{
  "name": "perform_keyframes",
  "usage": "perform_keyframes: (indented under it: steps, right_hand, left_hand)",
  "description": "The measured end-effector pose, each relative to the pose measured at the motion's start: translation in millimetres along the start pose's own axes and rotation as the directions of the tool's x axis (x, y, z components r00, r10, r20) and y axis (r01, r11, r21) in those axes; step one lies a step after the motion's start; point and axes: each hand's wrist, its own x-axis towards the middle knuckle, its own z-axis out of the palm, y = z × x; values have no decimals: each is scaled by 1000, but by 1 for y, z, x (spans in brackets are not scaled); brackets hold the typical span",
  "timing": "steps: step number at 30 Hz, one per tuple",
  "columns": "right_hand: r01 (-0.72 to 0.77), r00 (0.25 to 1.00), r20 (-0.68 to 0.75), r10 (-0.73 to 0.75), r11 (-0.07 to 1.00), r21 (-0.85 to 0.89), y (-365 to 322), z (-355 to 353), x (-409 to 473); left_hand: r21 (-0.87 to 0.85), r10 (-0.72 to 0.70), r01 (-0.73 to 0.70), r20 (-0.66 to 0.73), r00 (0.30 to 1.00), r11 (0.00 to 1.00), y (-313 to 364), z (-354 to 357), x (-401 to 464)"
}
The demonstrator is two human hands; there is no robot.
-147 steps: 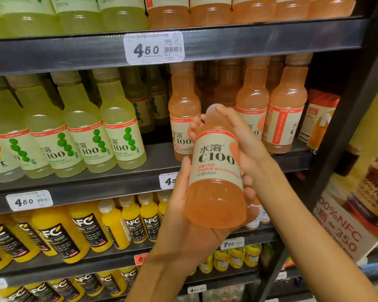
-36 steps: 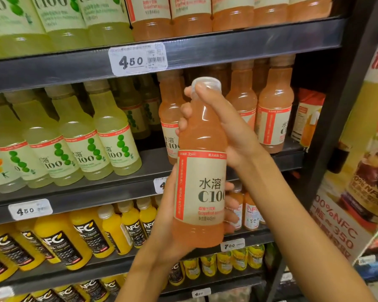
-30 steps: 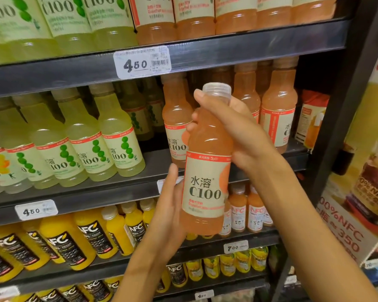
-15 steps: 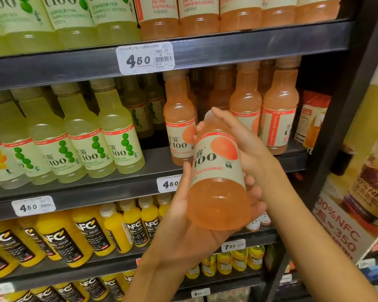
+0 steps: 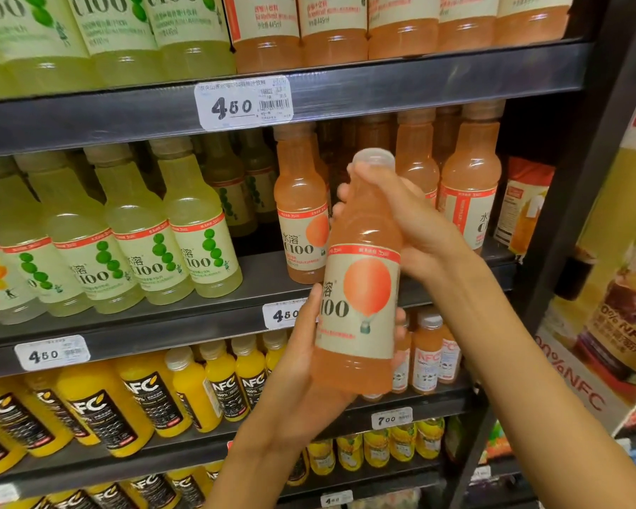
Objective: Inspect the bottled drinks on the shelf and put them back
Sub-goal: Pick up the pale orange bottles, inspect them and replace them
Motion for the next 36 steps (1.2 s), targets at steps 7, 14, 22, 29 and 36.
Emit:
perform_keyframes:
  steps: [7,14,22,29,36]
  right_hand:
    - [230,954,229,-195,963,-140,-6,0,-5]
    - [259,939,-39,-342,776,-576,-5,-3,-3]
    - [336,880,-44,-473,686,-646,-7,-5,6]
    - [374,835,-10,-551,579,-725,-3,-13,22]
    - [387,797,26,-604,477,-789,12,-16,34]
  left_hand:
    - [503,193,-132,-70,979,854,3,-10,4]
    - [554,371,-223,-169,913,802,2,-5,34]
    - [772,597,-253,-196,778,583,1,2,65]
    - [966,818,-143,-97,567,214,-2,2,76]
    - [976,811,-107,-95,577,191,-7,-7,89]
